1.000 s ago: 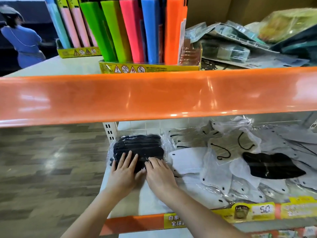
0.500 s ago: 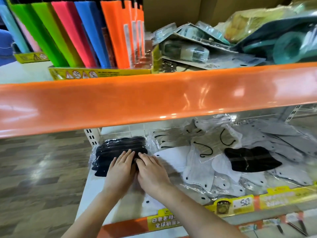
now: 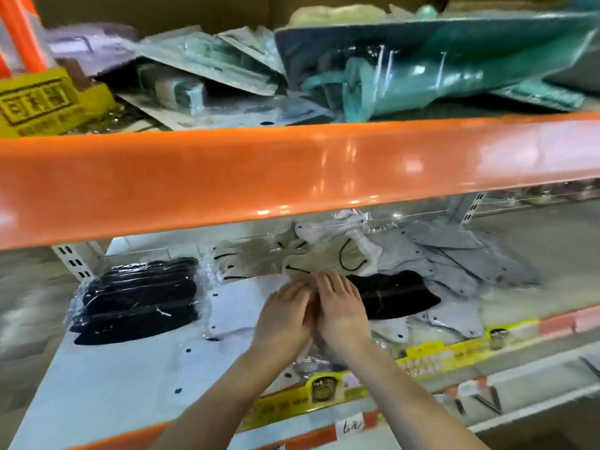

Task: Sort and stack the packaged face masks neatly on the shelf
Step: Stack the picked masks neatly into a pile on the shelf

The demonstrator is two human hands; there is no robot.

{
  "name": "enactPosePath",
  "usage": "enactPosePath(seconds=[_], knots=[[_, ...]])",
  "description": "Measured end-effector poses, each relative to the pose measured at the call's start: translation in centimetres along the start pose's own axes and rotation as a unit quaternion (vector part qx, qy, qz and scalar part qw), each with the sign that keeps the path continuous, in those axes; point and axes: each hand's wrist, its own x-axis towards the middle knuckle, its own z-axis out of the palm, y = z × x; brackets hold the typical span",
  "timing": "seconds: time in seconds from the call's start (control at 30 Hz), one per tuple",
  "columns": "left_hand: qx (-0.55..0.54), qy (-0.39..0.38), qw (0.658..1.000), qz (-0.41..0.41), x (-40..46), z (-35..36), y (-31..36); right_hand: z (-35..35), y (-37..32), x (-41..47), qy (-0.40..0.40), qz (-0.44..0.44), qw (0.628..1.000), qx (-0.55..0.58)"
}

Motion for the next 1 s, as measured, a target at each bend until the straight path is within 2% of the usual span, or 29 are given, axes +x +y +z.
enactPosePath(seconds=[0.23,0.33,0.4,0.5,0.67,0.73,0.87,1.0], knots=[[-0.005,-0.029,1.000,0.005,1.8,4.8,4.8,-2.3,6.4,-1.4,0.026,0.070,0.997,0.002],[0.058,-0.050,0.997,-0.001,2.2,5.7,5.5,-2.8,8.9,-1.3,0.019,0.108,0.994,0.011],[0.111,-0.045,0.993,0.011,2.5,6.5,5.5,-3.2,10.3,-1.3,-0.015,0.124,0.992,-0.008],[0.157,-0.078,0.985,0.010,2.6,6.7,6.1,-3.3,11.8,-1.4,-0.108,0.101,0.989,-0.031],[0.210,-0.068,0.975,0.007,3.2,7.6,6.5,-2.6,13.2,-1.6,-0.098,0.074,0.992,-0.031],[0.192,-0.060,0.979,0.018,3.4,8.1,6.5,-2.5,13.1,-1.7,-0.071,0.073,0.994,-0.033],[0.179,-0.028,0.980,0.077,4.0,8.4,6.3,-2.7,13.0,-1.9,-0.064,0.063,0.996,-0.019],[0.144,-0.012,0.988,0.056,4.3,7.9,6.1,-3.0,13.5,-2.3,-0.054,0.020,0.998,0.013]])
